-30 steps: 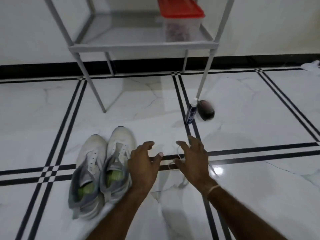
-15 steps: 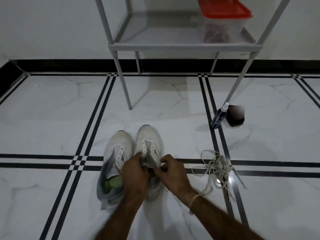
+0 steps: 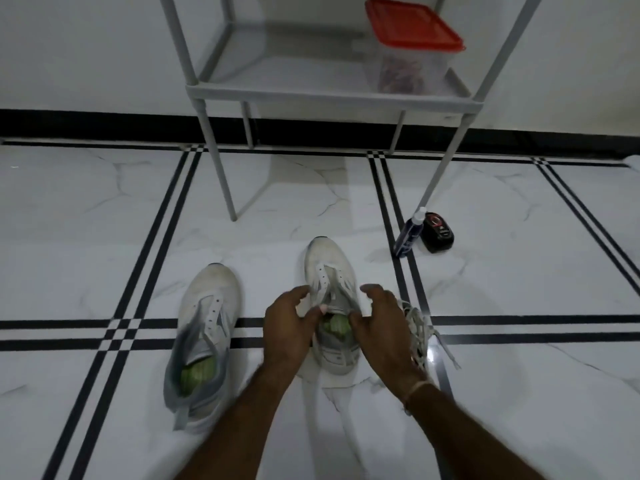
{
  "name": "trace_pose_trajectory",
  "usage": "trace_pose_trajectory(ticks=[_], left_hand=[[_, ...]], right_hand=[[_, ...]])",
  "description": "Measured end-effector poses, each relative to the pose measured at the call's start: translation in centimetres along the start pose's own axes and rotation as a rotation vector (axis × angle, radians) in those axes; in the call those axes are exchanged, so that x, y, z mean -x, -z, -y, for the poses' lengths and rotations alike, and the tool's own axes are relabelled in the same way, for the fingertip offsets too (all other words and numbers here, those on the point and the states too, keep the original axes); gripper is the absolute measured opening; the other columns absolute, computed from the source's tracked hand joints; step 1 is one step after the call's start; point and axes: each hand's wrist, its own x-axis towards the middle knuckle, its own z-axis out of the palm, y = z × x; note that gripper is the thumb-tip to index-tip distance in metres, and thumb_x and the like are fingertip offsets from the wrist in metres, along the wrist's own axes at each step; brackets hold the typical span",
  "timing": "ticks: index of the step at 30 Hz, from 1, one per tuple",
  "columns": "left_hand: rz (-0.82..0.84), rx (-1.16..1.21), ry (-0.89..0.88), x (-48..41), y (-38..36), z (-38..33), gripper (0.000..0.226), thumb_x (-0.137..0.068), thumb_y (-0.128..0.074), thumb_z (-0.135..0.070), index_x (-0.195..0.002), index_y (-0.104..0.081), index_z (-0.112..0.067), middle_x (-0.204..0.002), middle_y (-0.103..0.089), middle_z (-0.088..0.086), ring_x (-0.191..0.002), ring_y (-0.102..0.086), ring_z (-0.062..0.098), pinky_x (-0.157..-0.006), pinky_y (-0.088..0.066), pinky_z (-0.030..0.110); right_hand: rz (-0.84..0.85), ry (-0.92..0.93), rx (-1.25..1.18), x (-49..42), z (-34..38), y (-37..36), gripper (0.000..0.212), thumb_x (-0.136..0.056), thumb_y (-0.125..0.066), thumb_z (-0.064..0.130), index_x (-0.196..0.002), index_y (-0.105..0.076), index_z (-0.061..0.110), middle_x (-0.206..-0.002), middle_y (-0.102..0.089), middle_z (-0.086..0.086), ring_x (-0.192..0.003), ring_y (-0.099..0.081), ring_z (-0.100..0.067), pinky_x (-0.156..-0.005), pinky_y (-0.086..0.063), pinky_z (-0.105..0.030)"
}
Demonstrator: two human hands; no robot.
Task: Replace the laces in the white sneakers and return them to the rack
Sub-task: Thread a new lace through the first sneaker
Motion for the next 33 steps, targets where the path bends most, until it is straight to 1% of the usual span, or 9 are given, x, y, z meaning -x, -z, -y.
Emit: trace_pose_trajectory(ticks=[3,5,8,10,17,23,27,30,33], left_hand=[[-0.315,-0.274,-0.101,0.2,5.8,1.1,0.046,-0.084,-0.077,-0.045,-0.123,-0.068,-0.022,-0.124,-0.068,0.002,-0.117,-0.058,0.026,-0.101,-0.047,0.051],[-0.438,-0.423,0.046,0.7,9.8,3.3,0.058,-0.083,-0.069,-0.060,-0.125,-0.063,-0.020,-0.128,-0.064,0.007,-0.119,-0.056,0.033,-0.097,-0.048,0.054],[-0.343,-0.343,0.343,2.0,13.6,7.4,0.080,-0.080,-0.056,-0.075,-0.131,-0.059,-0.014,-0.126,-0.065,0.013,-0.116,-0.060,0.036,-0.093,-0.052,0.051],[-0.256,-0.261,0.395,3.4,14.0,8.7,0.056,-0.089,-0.063,-0.057,-0.124,-0.067,-0.014,-0.112,-0.072,0.010,-0.102,-0.067,0.032,-0.087,-0.055,0.043],[-0.236,-0.185,0.291,5.2,9.4,7.2,0.043,-0.088,-0.070,-0.048,-0.121,-0.073,-0.021,-0.104,-0.077,0.006,-0.098,-0.071,0.028,-0.079,-0.053,0.034],[-0.135,-0.163,0.219,4.9,5.5,5.8,0.045,-0.086,-0.071,-0.054,-0.123,-0.071,-0.029,-0.103,-0.077,0.001,-0.097,-0.071,0.023,-0.083,-0.057,0.040],[-0.145,-0.303,0.185,5.2,5.6,5.5,0.035,-0.091,-0.068,-0.035,-0.124,-0.069,-0.022,-0.111,-0.074,0.007,-0.103,-0.068,0.033,-0.083,-0.053,0.040],[-0.176,-0.389,0.030,5.6,5.3,4.4,0.043,-0.090,-0.071,-0.025,-0.132,-0.061,-0.018,-0.128,-0.064,0.009,-0.113,-0.062,0.035,-0.087,-0.051,0.045],[-0.098,-0.391,-0.120,5.3,4.0,3.4,0.028,-0.094,-0.065,-0.025,-0.121,-0.067,-0.021,-0.119,-0.068,0.006,-0.108,-0.062,0.032,-0.086,-0.053,0.044]], right_hand=[[-0.024,0.291,-0.010,1.2,3.6,-2.4,0.039,-0.091,-0.070,0.022,-0.128,-0.057,0.021,-0.120,-0.056,0.006,-0.105,-0.054,-0.009,-0.088,-0.047,-0.021],[0.163,0.331,-0.113,2.5,5.9,-5.3,0.033,-0.091,-0.072,0.031,-0.121,-0.060,0.025,-0.111,-0.064,0.007,-0.091,-0.063,-0.006,-0.081,-0.053,-0.022],[0.562,0.123,-0.256,4.6,8.1,-9.7,0.048,-0.081,-0.076,0.051,-0.120,-0.062,0.028,-0.103,-0.070,0.009,-0.089,-0.068,-0.005,-0.082,-0.059,-0.035],[0.640,0.052,-0.275,5.6,8.7,-11.6,0.053,-0.076,-0.075,0.062,-0.117,-0.063,0.031,-0.103,-0.072,0.011,-0.091,-0.068,-0.002,-0.081,-0.059,-0.033],[0.355,-0.027,-0.235,4.9,5.2,-9.8,0.017,-0.084,-0.079,0.030,-0.094,-0.066,0.026,-0.078,-0.066,0.017,-0.073,-0.065,0.001,-0.072,-0.057,-0.028],[0.298,-0.045,-0.196,4.3,1.6,-5.8,0.021,-0.078,-0.076,0.040,-0.087,-0.063,0.025,-0.078,-0.071,0.009,-0.076,-0.069,-0.004,-0.070,-0.057,-0.029],[0.349,0.017,-0.217,5.3,1.3,-5.3,0.023,-0.082,-0.077,0.032,-0.095,-0.067,0.017,-0.086,-0.070,0.007,-0.078,-0.070,-0.010,-0.073,-0.061,-0.039],[0.392,0.033,-0.265,6.1,1.0,-5.2,0.028,-0.084,-0.081,0.025,-0.108,-0.070,0.014,-0.102,-0.071,0.002,-0.091,-0.069,-0.010,-0.079,-0.061,-0.031],[0.423,0.024,-0.305,6.1,0.6,-4.2,0.038,-0.085,-0.082,0.024,-0.120,-0.070,0.015,-0.115,-0.069,0.007,-0.100,-0.068,-0.009,-0.084,-0.058,-0.023]])
